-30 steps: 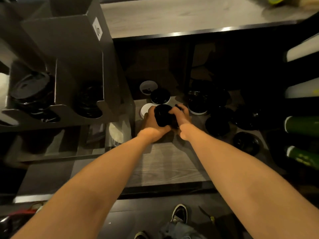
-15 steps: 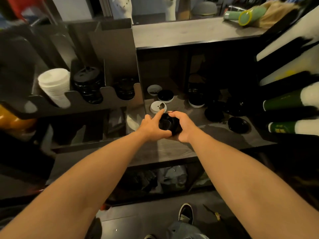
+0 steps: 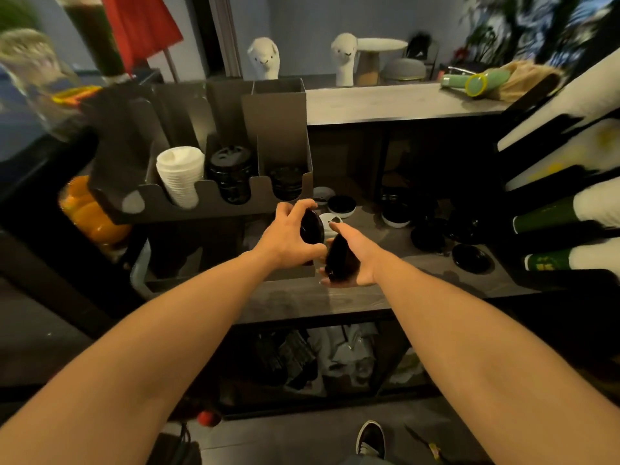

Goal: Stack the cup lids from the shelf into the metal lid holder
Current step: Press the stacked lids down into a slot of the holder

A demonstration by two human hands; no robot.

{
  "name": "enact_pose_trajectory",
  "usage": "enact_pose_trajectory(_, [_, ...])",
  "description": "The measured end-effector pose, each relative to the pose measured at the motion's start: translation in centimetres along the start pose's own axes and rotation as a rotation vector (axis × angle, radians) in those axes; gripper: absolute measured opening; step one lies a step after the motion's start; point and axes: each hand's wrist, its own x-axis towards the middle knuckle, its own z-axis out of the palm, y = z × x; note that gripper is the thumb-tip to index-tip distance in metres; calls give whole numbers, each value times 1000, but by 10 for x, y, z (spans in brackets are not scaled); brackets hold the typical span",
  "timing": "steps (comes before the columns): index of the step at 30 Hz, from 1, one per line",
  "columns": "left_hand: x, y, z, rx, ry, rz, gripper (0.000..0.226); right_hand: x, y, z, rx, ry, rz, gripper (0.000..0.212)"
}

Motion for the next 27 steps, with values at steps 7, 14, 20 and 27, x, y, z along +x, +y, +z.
enact_pose_trajectory(7, [-14,-6,-32,-6,113,41,62,-13,-20,40,-96,-14,-72,28])
enact_pose_trajectory(14, [-8,-14,-88,-66,157,-33,44,-10,-62,98,-381,82,-304,87])
enact_pose_trajectory(20, [-1,-27,-143,71,353,21,32,-9,-96,145,-448,89,-610,65])
enact_pose_trajectory(27, [8,-47,-179,337,371,-20,52,8,-118,173,-1025,455,-980,68])
